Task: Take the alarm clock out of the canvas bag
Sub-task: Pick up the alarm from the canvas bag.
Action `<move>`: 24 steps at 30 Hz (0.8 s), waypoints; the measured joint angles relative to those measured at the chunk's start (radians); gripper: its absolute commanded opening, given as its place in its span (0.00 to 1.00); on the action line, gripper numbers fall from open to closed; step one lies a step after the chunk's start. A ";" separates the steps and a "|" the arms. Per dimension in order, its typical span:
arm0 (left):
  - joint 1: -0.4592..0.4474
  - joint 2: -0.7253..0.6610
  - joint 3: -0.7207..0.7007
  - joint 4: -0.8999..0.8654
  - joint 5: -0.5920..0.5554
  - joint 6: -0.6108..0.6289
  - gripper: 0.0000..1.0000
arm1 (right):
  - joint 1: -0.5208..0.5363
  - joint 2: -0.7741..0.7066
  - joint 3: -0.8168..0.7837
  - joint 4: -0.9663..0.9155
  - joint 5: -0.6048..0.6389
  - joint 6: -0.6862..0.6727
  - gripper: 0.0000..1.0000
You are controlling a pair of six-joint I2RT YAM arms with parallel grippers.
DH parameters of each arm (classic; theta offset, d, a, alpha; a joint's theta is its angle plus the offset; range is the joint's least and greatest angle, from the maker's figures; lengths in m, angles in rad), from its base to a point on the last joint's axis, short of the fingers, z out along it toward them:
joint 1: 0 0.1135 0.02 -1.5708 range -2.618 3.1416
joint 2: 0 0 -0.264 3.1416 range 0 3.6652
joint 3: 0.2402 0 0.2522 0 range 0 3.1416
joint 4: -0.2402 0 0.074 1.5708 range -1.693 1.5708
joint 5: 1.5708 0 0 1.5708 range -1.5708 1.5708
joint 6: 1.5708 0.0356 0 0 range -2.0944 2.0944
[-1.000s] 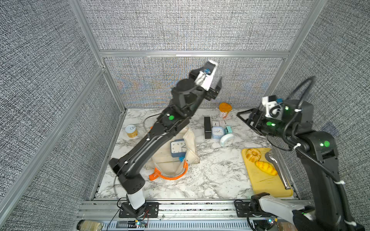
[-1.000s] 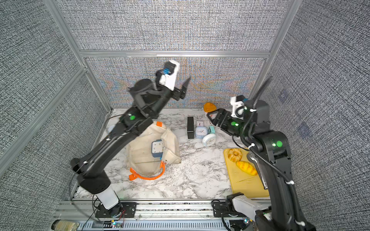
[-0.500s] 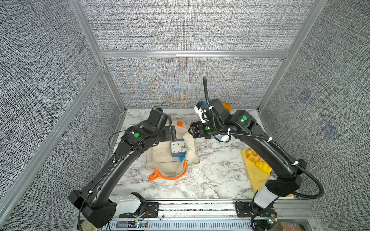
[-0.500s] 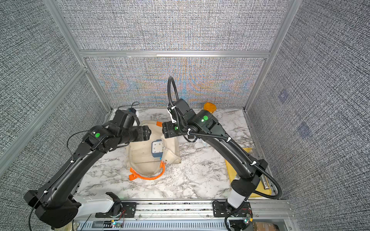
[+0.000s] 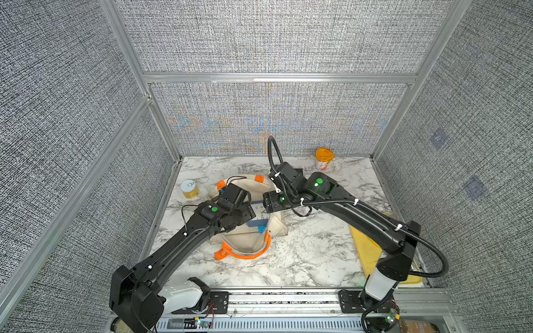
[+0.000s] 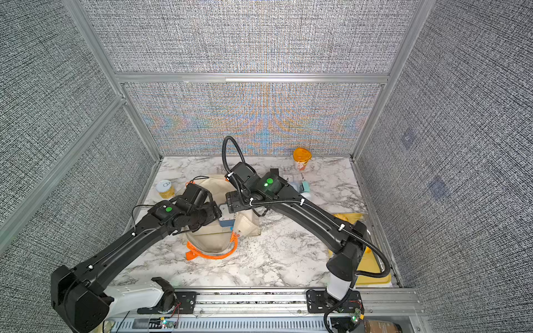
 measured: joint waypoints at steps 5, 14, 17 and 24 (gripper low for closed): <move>0.034 0.039 -0.057 0.060 -0.011 -0.031 0.85 | 0.005 0.077 0.037 -0.006 0.021 0.015 0.50; 0.074 0.084 -0.134 0.208 0.045 0.050 0.88 | 0.037 -0.018 -0.094 -0.040 0.079 0.083 0.18; 0.087 0.098 -0.166 0.271 0.085 0.081 0.89 | 0.037 -0.045 -0.124 -0.041 0.097 0.103 0.16; 0.130 0.132 -0.233 0.426 0.178 0.150 0.88 | 0.036 -0.045 -0.131 -0.050 0.117 0.115 0.15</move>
